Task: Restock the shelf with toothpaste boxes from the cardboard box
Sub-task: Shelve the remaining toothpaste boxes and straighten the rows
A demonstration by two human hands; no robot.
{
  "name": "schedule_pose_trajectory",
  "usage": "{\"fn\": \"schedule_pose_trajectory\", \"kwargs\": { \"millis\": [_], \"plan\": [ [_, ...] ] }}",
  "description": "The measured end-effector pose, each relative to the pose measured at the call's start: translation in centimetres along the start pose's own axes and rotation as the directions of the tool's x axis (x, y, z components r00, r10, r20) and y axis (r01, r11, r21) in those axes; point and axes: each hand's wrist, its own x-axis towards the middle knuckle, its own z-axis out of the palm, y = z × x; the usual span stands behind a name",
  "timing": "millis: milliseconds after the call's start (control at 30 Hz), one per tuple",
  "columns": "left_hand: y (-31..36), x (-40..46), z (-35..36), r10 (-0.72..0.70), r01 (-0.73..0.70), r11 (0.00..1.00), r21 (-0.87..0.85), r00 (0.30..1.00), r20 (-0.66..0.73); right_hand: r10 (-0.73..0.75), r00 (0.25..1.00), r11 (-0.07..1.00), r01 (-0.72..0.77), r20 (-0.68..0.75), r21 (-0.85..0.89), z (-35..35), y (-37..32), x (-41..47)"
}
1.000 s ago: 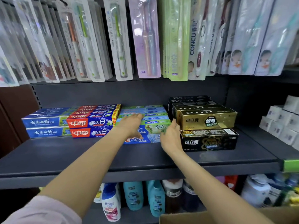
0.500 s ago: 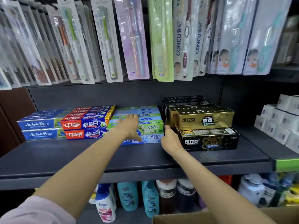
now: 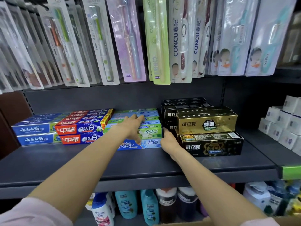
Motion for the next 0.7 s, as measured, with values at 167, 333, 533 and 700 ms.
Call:
{"fn": "schedule_pose_trajectory", "kwargs": {
  "millis": [167,333,533,700],
  "plan": [
    [0.2,0.3,0.7,-0.063,0.062,0.994,0.087,0.998,0.002,0.000,0.997,0.995,-0.007,0.074,0.095,-0.2,-0.5,0.0],
    [0.1,0.6,0.6,-0.082,0.074,0.991,0.108,0.994,0.068,0.027,0.981,0.986,-0.057,0.191,0.157,-0.6,-1.0,0.6],
    [0.1,0.5,0.7,-0.065,0.061,0.995,0.076,0.996,0.053,0.027,0.987,0.993,-0.045,0.160,0.107,-0.9,-1.3,0.7],
    [-0.4,0.5,0.7,-0.042,0.040,0.999,0.035,0.997,0.062,-0.012,0.986,0.990,-0.012,0.166,0.144,-0.4,-1.5,0.4]
  ]
}}
